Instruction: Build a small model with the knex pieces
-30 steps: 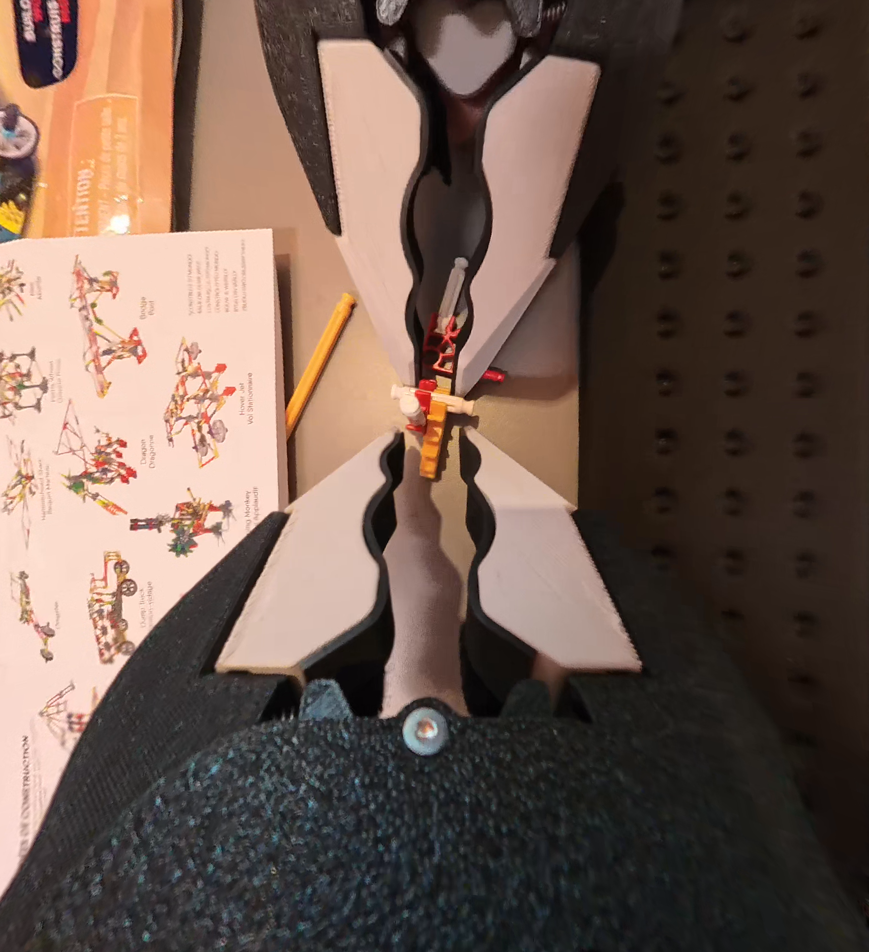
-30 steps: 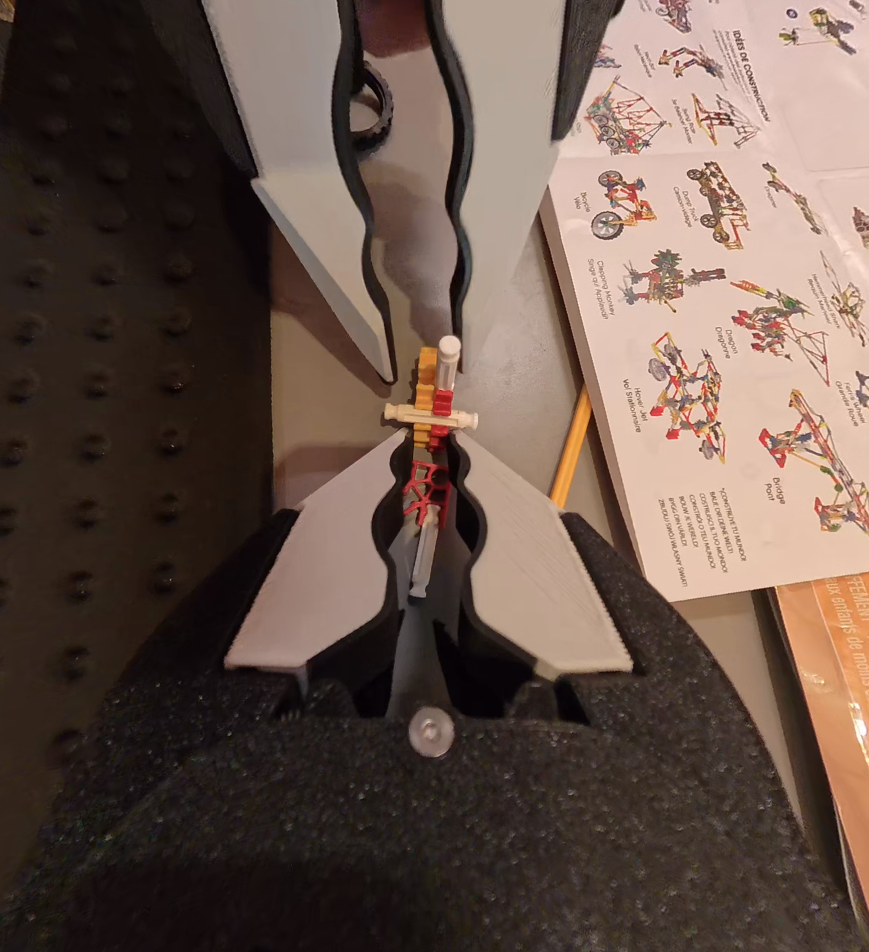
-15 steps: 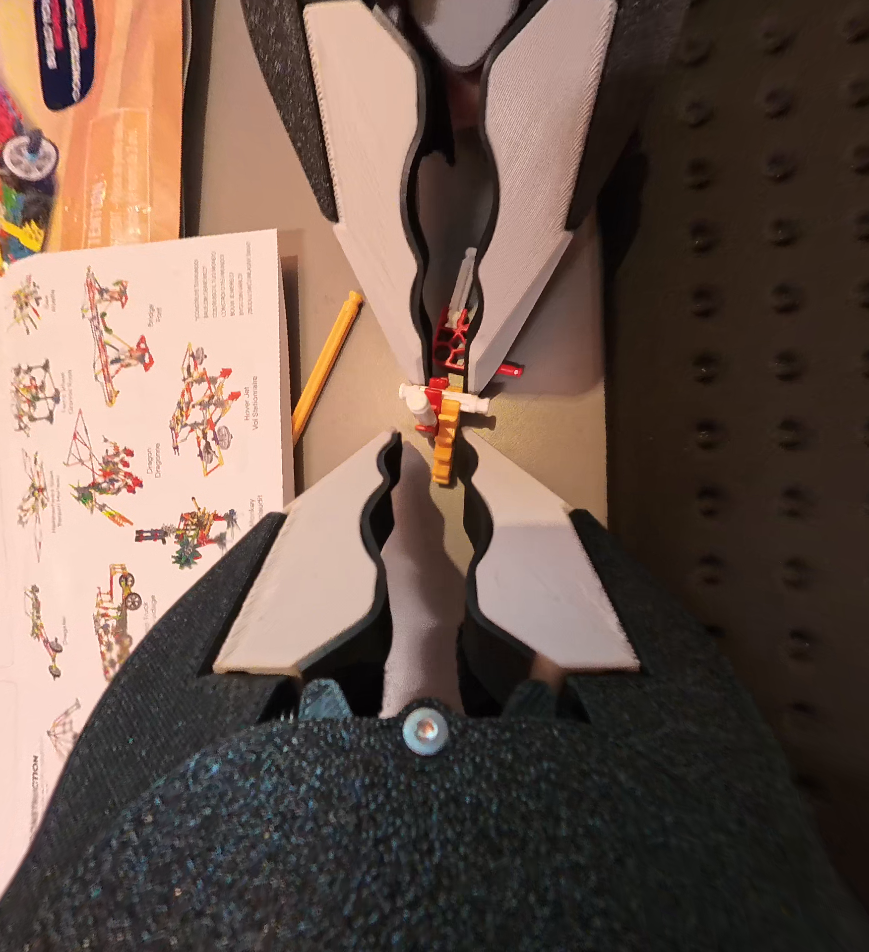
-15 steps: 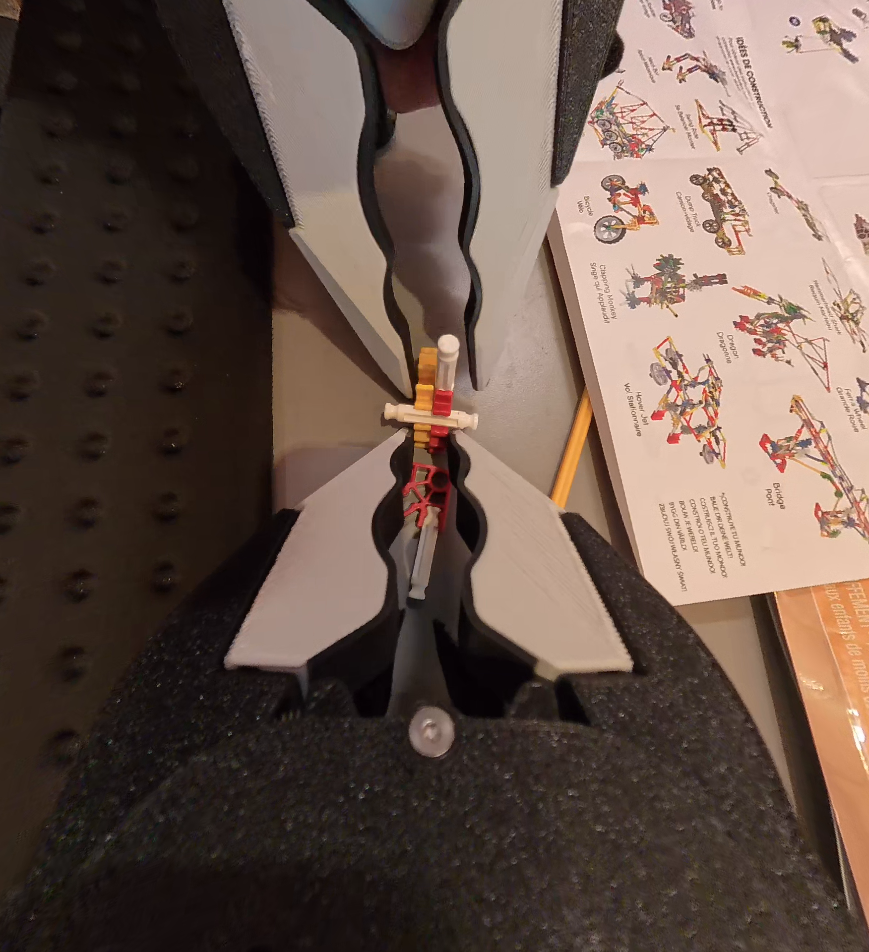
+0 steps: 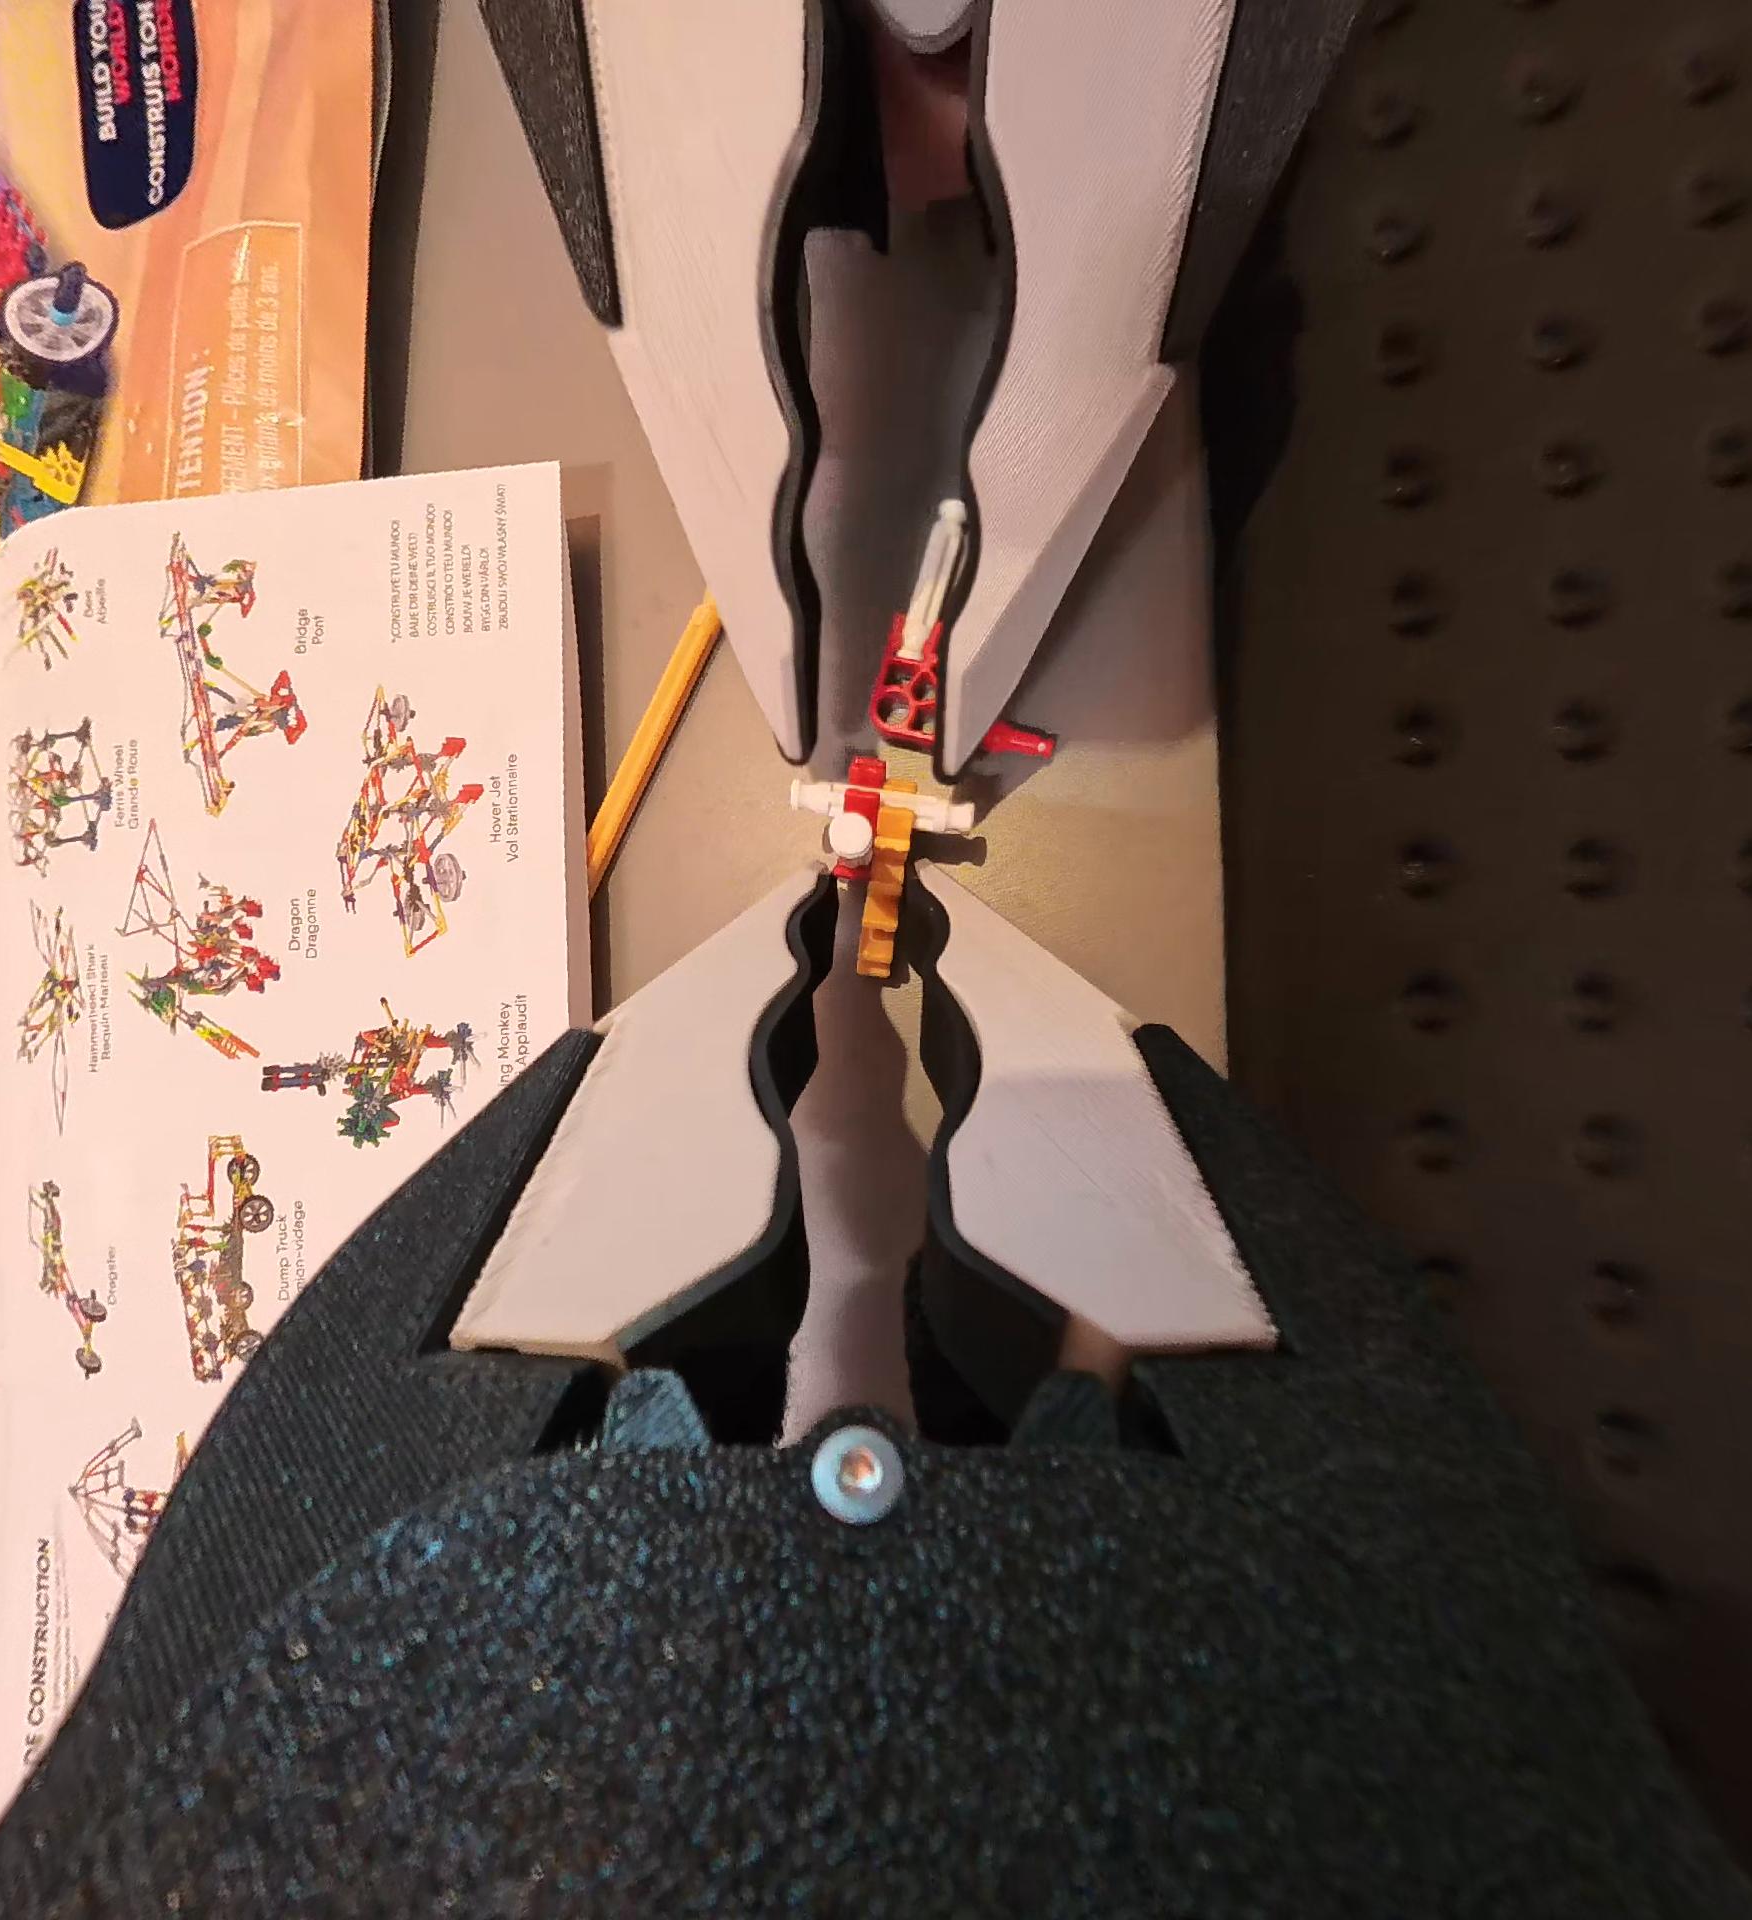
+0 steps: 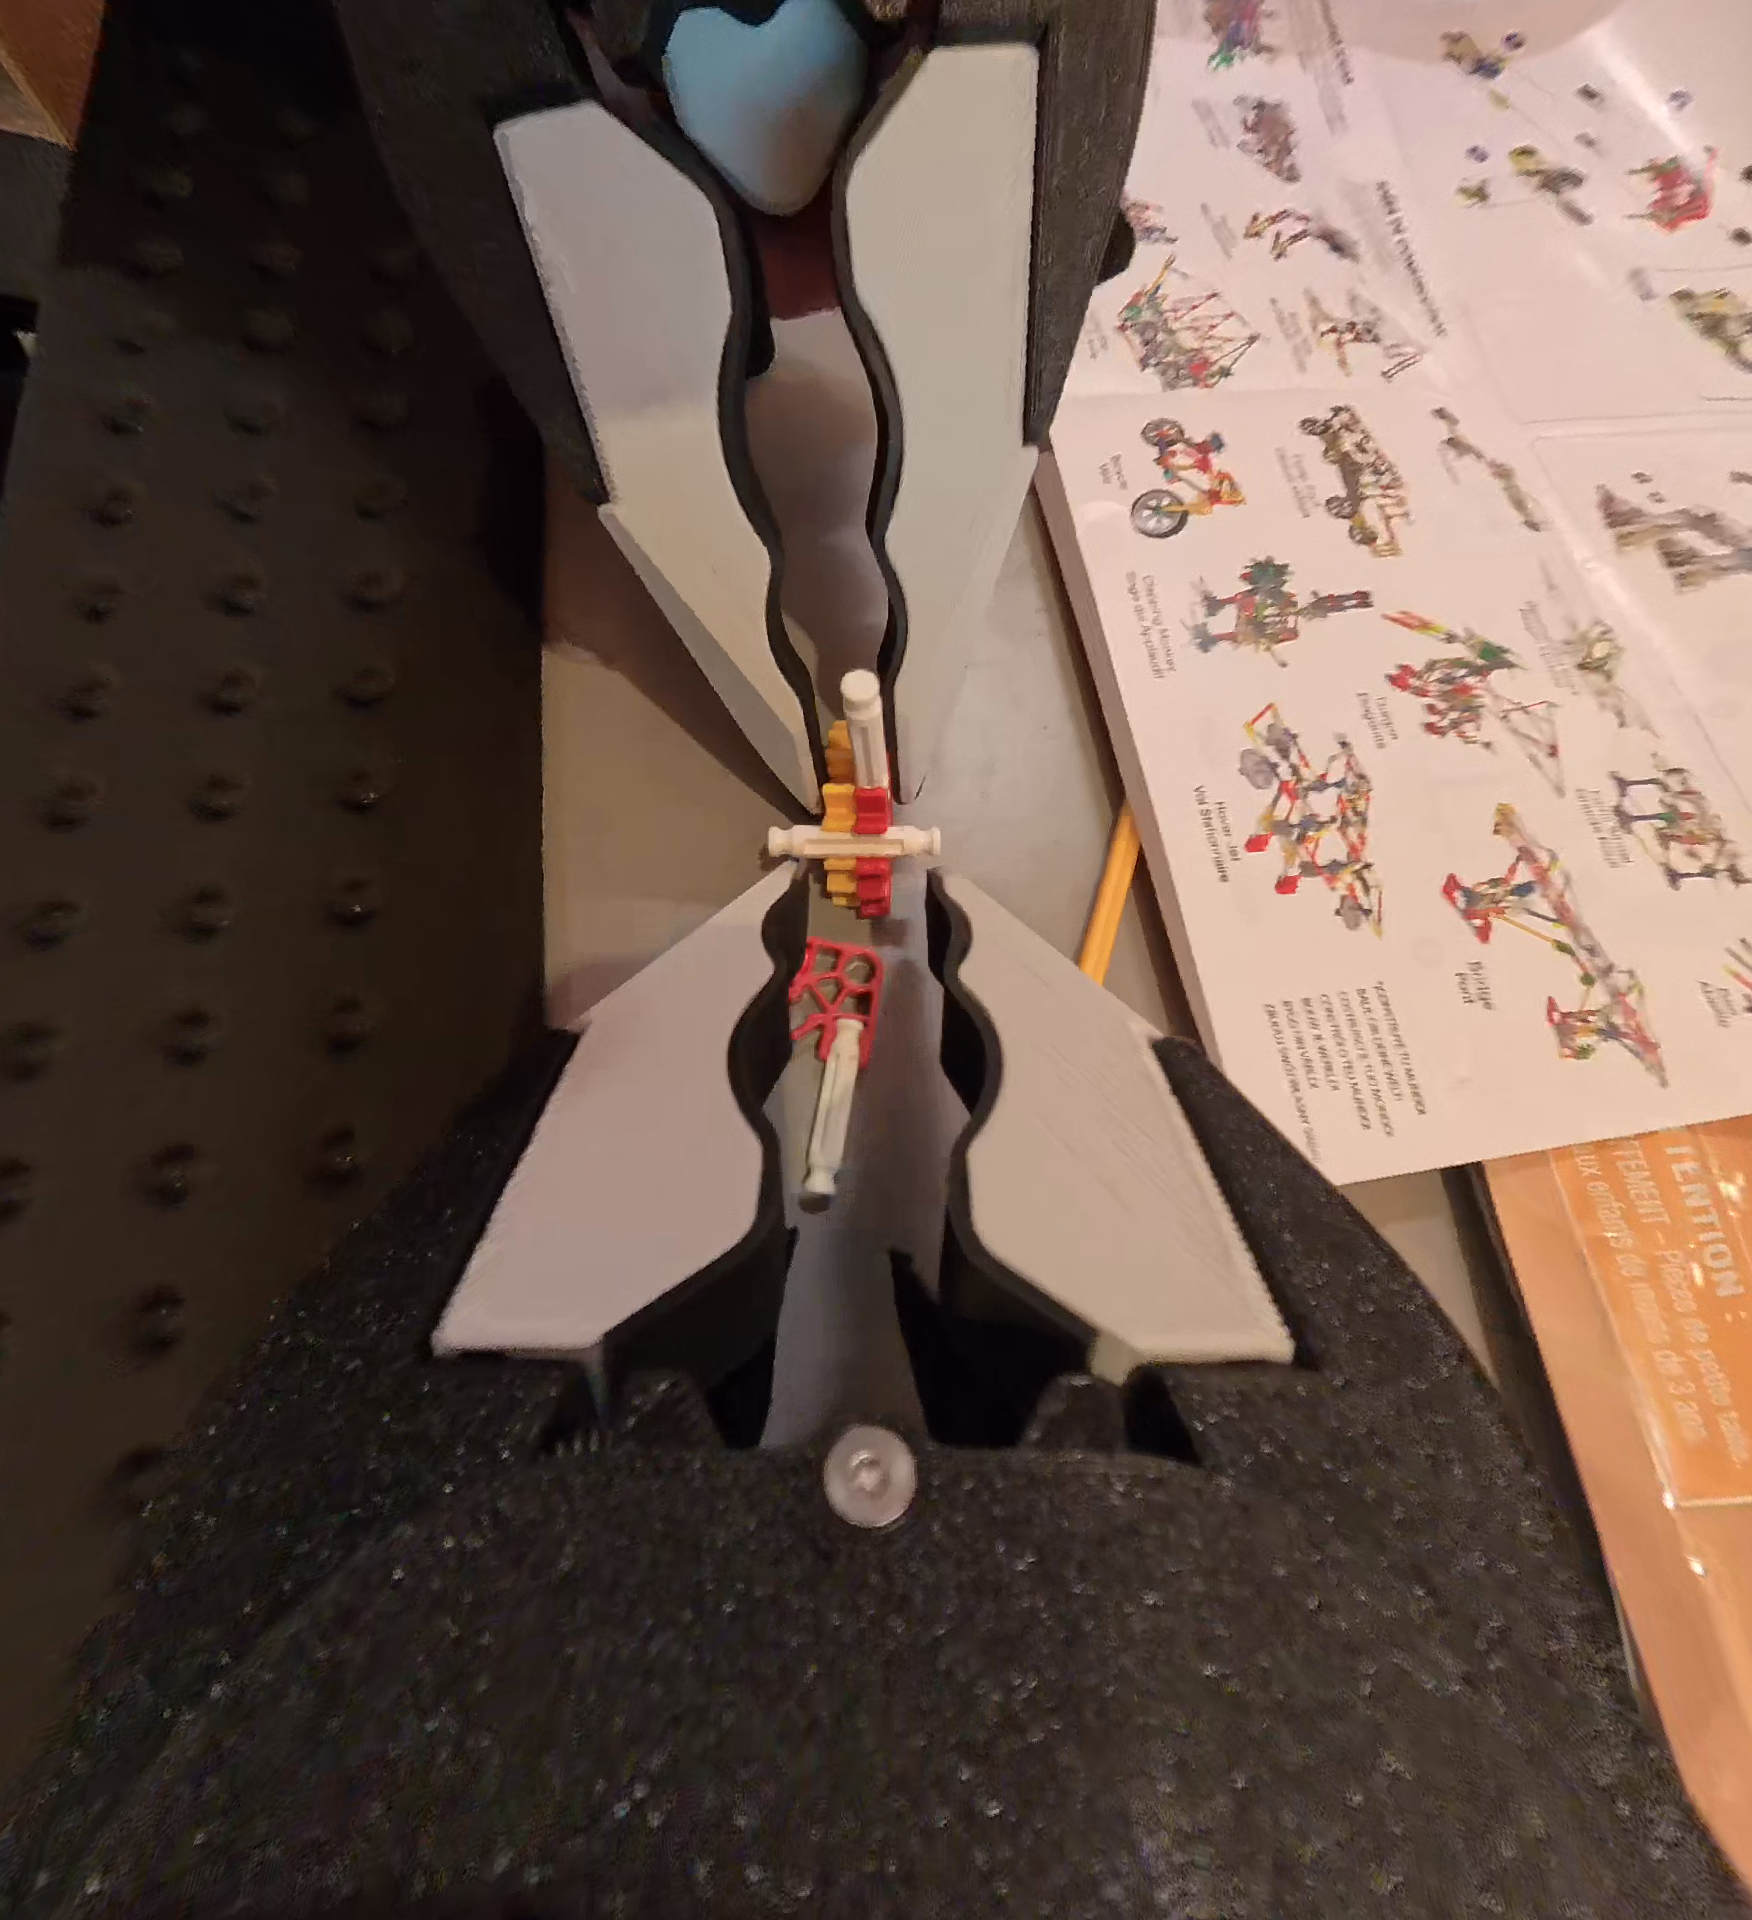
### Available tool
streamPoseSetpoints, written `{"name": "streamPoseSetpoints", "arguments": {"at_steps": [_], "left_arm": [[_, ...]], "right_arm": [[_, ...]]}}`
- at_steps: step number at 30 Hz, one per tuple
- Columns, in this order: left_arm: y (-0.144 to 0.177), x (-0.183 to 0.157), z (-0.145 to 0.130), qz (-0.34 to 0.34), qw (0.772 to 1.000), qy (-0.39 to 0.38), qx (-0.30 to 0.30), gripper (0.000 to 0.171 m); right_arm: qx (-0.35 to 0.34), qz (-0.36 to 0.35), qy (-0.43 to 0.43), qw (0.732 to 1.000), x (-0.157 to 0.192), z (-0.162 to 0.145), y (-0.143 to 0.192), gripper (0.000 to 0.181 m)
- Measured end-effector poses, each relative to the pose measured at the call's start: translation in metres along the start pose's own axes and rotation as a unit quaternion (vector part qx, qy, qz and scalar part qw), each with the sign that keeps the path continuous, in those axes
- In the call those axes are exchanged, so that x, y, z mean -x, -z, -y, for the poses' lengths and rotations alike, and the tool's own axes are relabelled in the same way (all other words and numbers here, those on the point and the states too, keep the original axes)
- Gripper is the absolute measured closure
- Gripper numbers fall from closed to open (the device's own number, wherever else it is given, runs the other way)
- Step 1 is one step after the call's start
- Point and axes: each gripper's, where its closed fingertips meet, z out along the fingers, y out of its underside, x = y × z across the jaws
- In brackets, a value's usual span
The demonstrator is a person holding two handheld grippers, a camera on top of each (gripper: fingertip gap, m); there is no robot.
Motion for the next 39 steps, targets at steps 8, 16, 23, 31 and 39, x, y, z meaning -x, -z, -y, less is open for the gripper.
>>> {"name": "streamPoseSetpoints", "arguments": {"at_steps": [8,16,23,31,39], "left_arm": [[-0.0009,-0.0007,0.0008,-0.008,1.000,0.001,-0.004,0.162],[-0.0009,-0.0029,0.0005,-0.011,1.000,0.004,-0.015,0.162],[-0.0019,-0.0039,0.0017,-0.013,1.000,0.001,-0.021,0.162],[-0.0022,-0.0045,0.0022,-0.020,0.999,-0.001,-0.026,0.162],[-0.0025,-0.0052,0.0026,-0.027,0.999,-0.002,-0.034,0.163]], "right_arm": [[-0.013,-0.012,0.011,1.000,-0.0013,0.0051,-0.0017,0.161],[-0.008,-0.022,0.025,0.999,-0.0007,0.0053,-0.0031,0.171],[-0.015,-0.003,0.019,1.000,0.0027,0.0044,-0.0013,0.165],[-0.012,-0.003,0.032,0.999,0.0030,0.0034,-0.0011,0.165],[-0.006,0.002,0.042,0.999,0.0039,0.0026,-0.0009,0.165]]}}
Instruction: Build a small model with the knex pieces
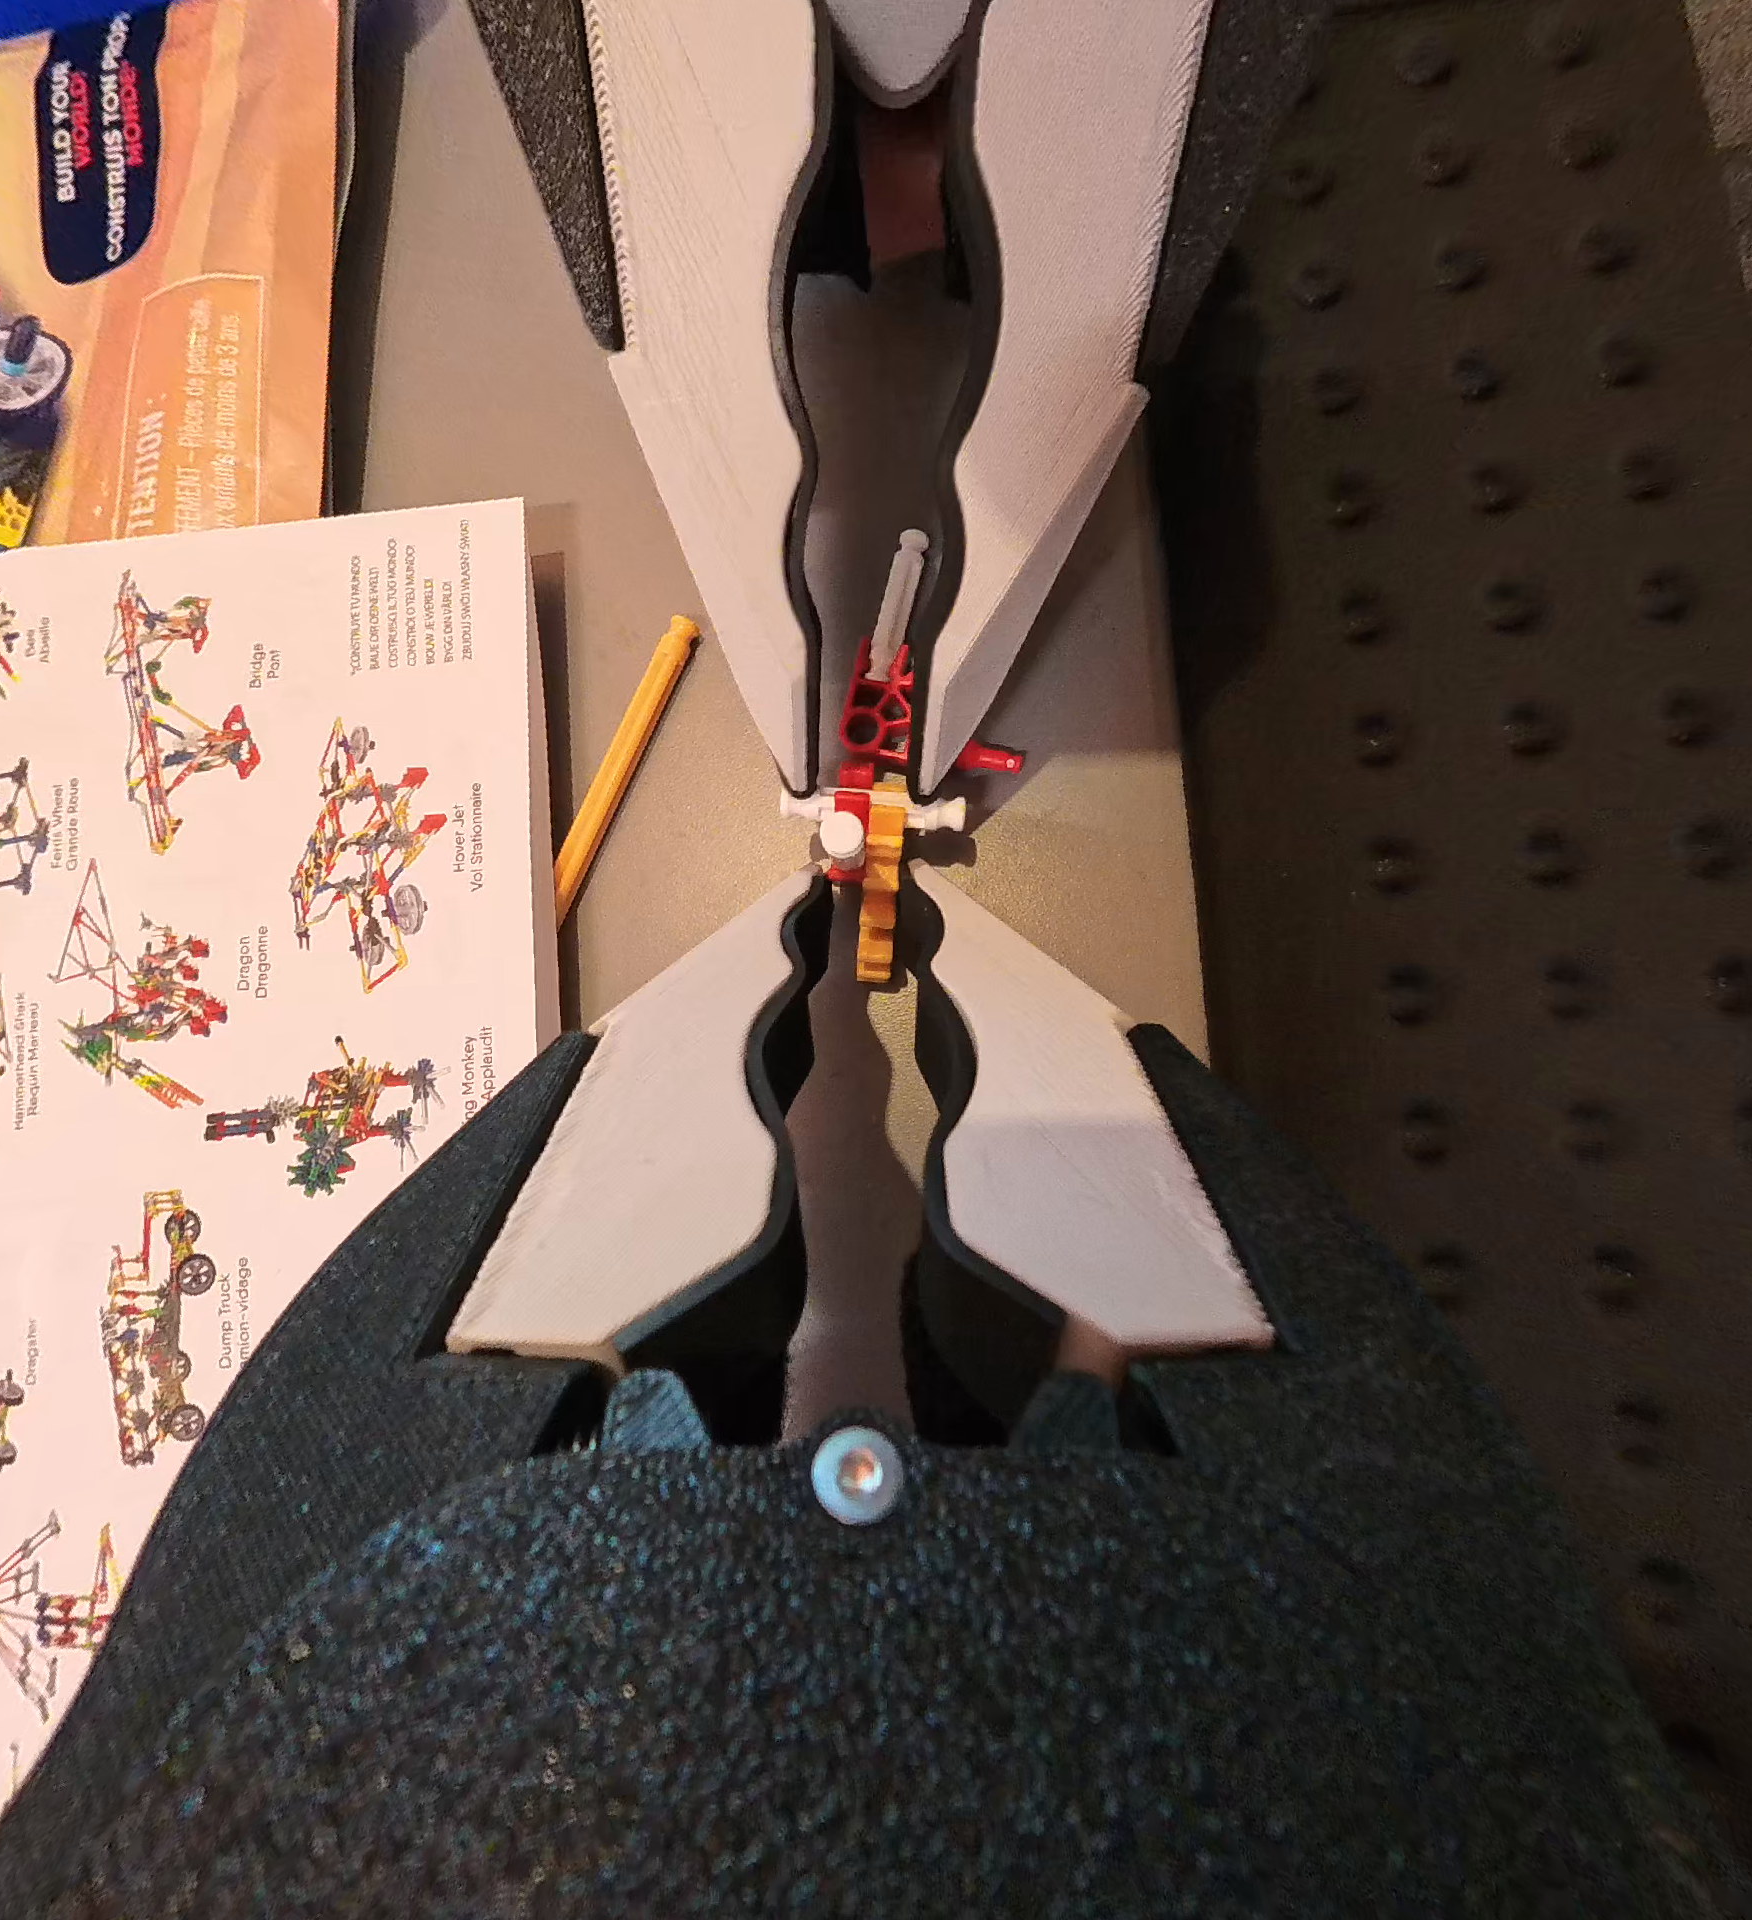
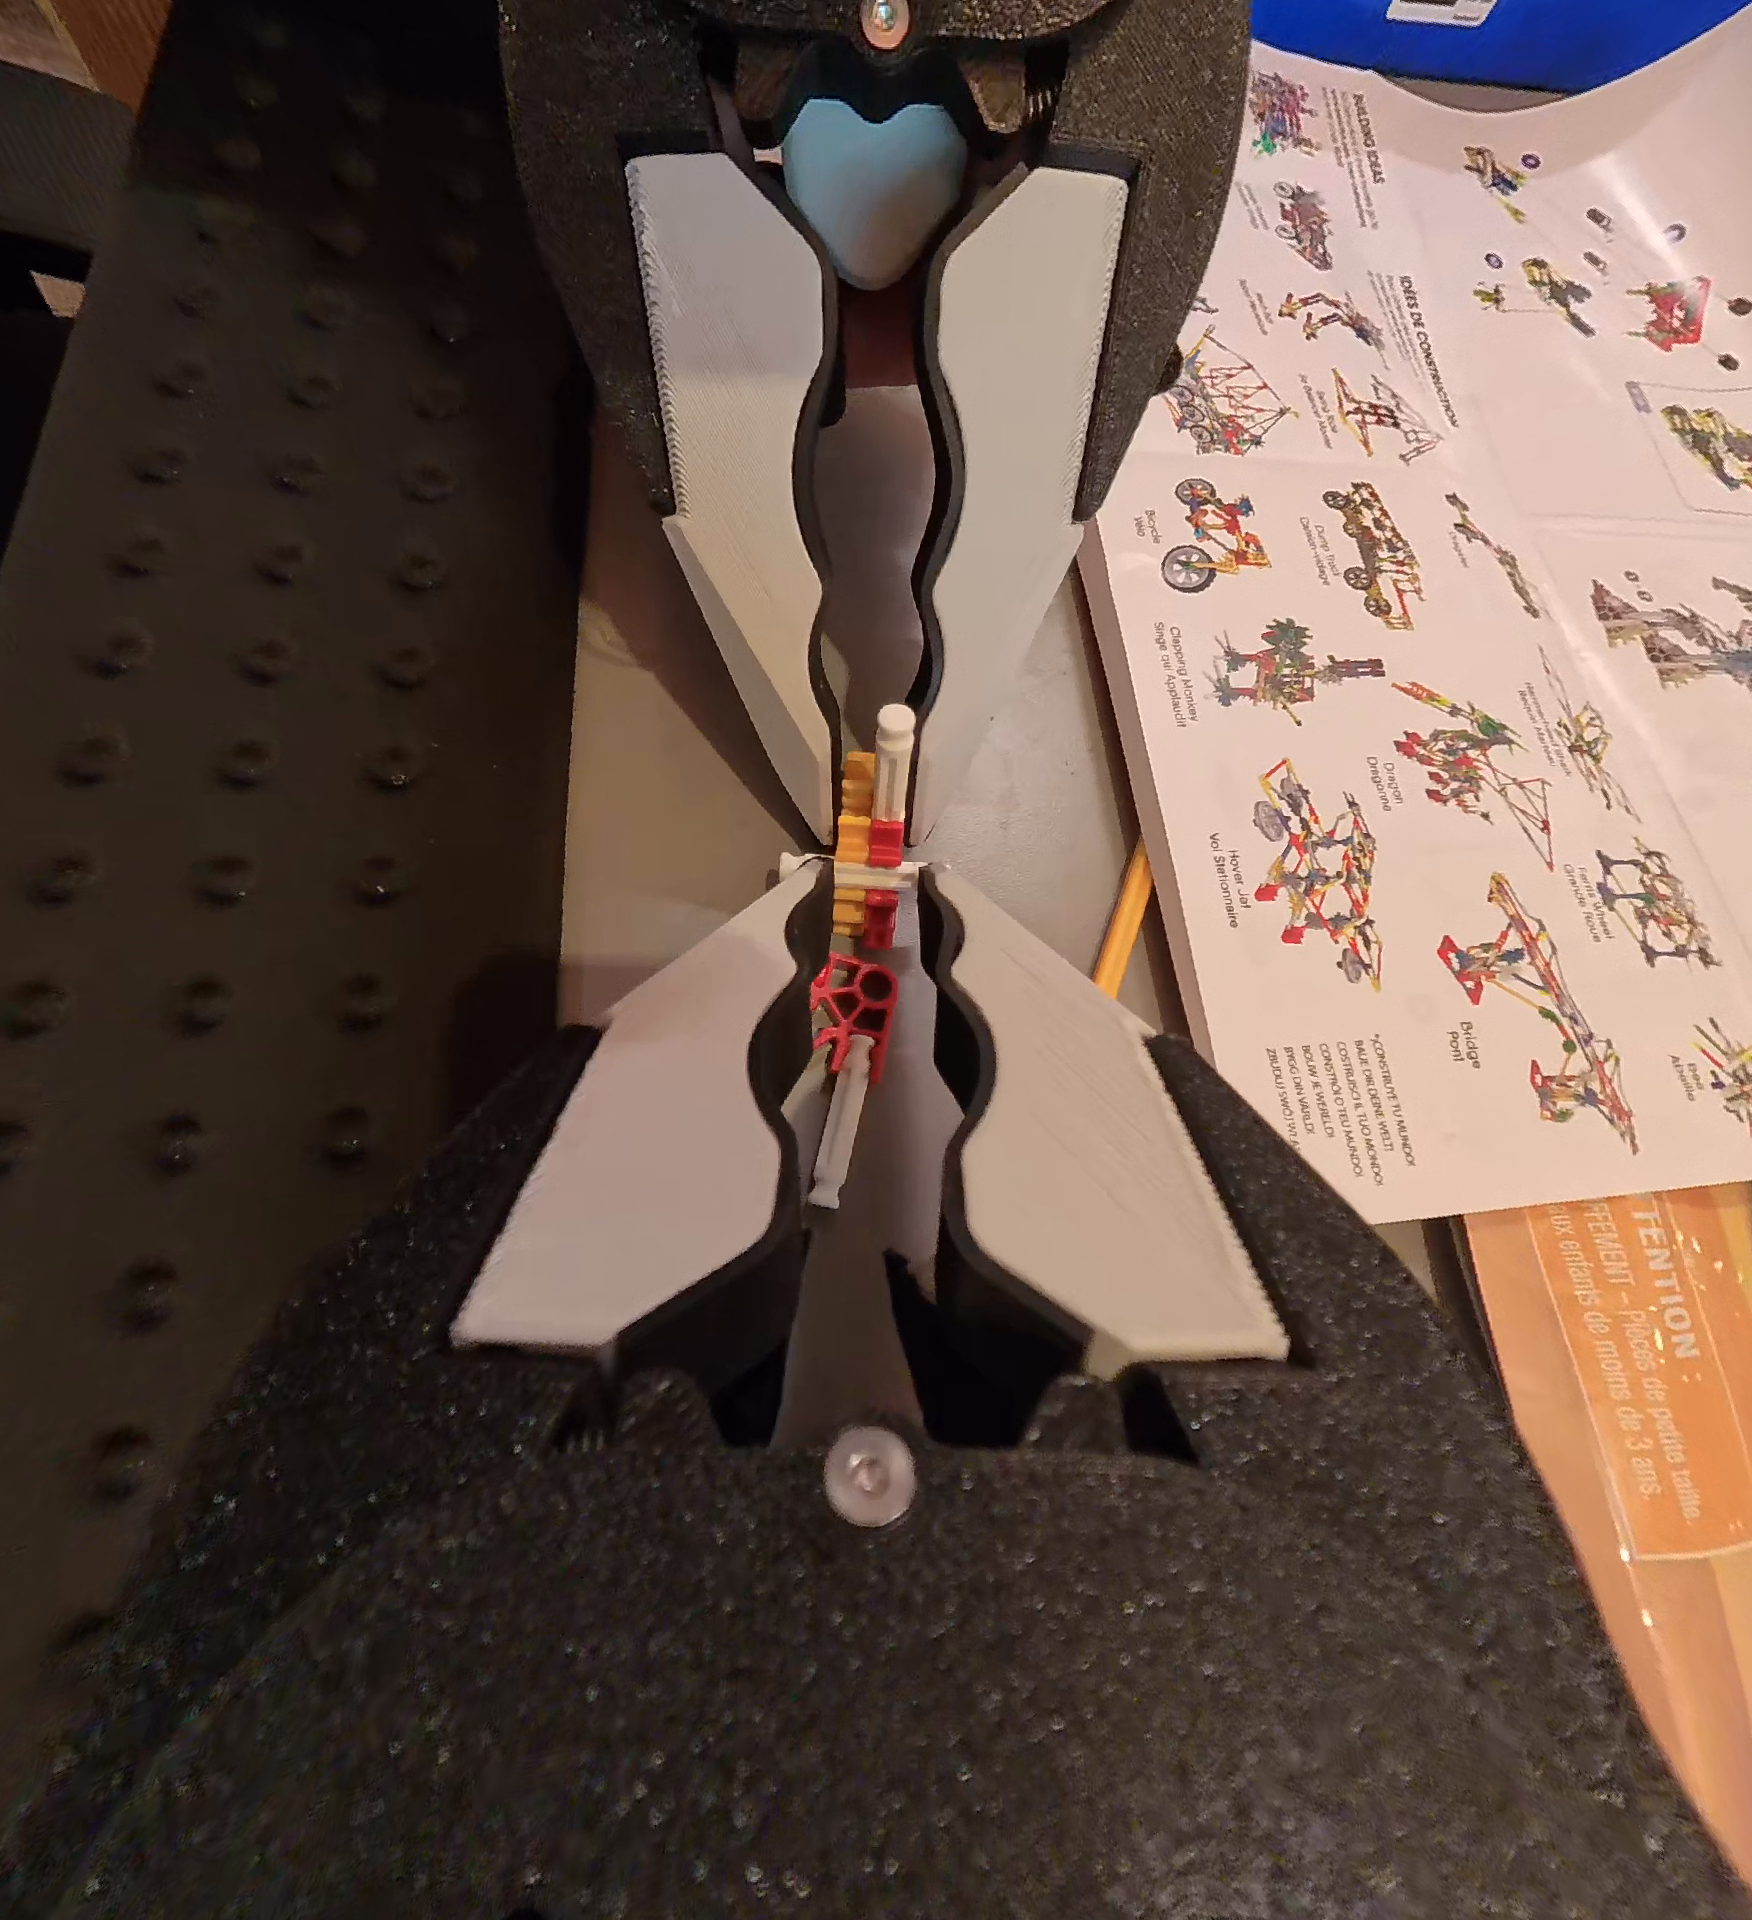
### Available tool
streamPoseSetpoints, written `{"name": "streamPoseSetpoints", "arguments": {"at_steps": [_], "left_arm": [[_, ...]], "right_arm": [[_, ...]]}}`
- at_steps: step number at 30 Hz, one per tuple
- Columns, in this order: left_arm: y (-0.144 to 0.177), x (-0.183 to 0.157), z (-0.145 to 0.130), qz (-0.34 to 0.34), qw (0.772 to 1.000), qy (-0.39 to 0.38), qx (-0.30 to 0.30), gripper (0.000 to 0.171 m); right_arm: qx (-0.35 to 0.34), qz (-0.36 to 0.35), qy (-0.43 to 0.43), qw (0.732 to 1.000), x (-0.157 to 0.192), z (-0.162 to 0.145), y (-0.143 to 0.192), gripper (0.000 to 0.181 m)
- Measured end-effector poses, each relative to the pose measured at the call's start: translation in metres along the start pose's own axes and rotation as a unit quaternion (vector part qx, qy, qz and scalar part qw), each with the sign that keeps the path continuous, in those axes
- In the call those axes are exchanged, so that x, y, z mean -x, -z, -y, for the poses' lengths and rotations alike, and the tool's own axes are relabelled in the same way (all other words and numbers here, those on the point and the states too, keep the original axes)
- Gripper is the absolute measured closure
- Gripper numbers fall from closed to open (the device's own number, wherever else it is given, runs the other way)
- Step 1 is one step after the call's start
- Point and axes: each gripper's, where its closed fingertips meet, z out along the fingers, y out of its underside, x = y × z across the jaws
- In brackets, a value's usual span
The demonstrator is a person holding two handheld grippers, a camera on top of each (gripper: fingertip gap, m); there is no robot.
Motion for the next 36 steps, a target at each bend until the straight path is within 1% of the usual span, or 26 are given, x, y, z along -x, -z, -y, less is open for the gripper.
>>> {"name": "streamPoseSetpoints", "arguments": {"at_steps": [8,17,19,21,24,36], "left_arm": [[-0.0006,0.0001,0.0003,0.004,1.000,-0.006,-0.006,0.163],[-0.0035,0.0012,0.0004,0.009,1.000,-0.002,-0.022,0.162],[-0.0041,0.0009,0.0009,0.001,1.000,0.005,-0.030,0.162],[-0.0043,0.0010,0.0009,0.008,0.999,-0.008,-0.031,0.162],[-0.0044,0.0008,0.0011,0.007,0.999,-0.007,-0.031,0.162],[-0.0049,0.0001,0.0001,0.006,0.999,-0.013,-0.042,0.163]], "right_arm": [[0.017,-0.012,0.023,1.000,0.0000,-0.0003,-0.0005,0.166],[0.057,-0.011,0.050,0.997,0.0010,-0.0009,-0.0016,0.172],[0.059,-0.006,0.047,0.997,0.0010,-0.0009,-0.0017,0.173],[0.057,-0.002,0.042,0.997,0.0012,-0.0012,-0.0017,0.172],[0.065,0.000,0.039,0.997,0.0014,-0.0014,-0.0018,0.172],[0.113,0.011,0.048,0.992,0.0017,0.0005,-0.0050,0.172]]}}
